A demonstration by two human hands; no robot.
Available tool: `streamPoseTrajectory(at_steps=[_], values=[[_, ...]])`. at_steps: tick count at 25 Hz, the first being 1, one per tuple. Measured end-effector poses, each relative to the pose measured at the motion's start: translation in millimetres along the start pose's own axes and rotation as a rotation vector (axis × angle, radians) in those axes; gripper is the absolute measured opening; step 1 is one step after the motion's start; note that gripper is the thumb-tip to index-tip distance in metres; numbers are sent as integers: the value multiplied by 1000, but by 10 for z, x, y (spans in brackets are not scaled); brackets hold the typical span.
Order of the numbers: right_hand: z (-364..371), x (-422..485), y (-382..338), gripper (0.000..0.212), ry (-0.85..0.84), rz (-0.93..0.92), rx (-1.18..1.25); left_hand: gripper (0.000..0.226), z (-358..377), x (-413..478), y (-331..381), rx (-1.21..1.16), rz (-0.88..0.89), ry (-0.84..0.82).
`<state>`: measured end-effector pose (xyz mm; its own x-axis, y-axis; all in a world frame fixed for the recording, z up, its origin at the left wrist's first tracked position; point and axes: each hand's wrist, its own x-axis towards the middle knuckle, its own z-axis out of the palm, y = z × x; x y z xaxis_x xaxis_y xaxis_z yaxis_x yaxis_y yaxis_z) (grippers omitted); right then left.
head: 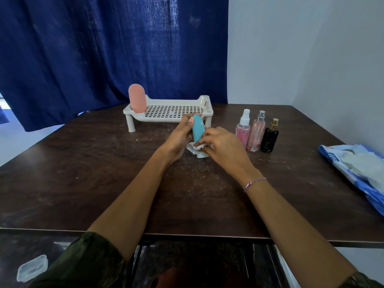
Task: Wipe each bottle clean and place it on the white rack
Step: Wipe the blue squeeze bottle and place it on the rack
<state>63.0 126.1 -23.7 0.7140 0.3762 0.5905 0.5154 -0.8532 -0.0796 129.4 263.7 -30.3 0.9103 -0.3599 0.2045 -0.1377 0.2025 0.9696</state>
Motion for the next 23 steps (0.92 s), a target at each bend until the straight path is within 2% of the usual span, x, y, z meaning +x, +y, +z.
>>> streamPoseTrajectory(at_steps=[7, 12, 14, 19, 23], values=[[25, 76, 54, 19, 318, 85, 179, 25, 50, 0, -35, -41, 50, -176], [12, 105, 67, 23, 457, 160, 242, 30, 76, -15, -30, -64, 37, -209], [21, 102, 93, 21, 402, 155, 244, 31, 43, -23, -30, -81, 32, -195], [39, 50, 106, 22, 115, 62, 214, 35, 6, -65, 31, -158, -30, -92], [7, 34, 102, 20, -75, 16, 216, 35, 25, -100, 68, -193, -53, -94]])
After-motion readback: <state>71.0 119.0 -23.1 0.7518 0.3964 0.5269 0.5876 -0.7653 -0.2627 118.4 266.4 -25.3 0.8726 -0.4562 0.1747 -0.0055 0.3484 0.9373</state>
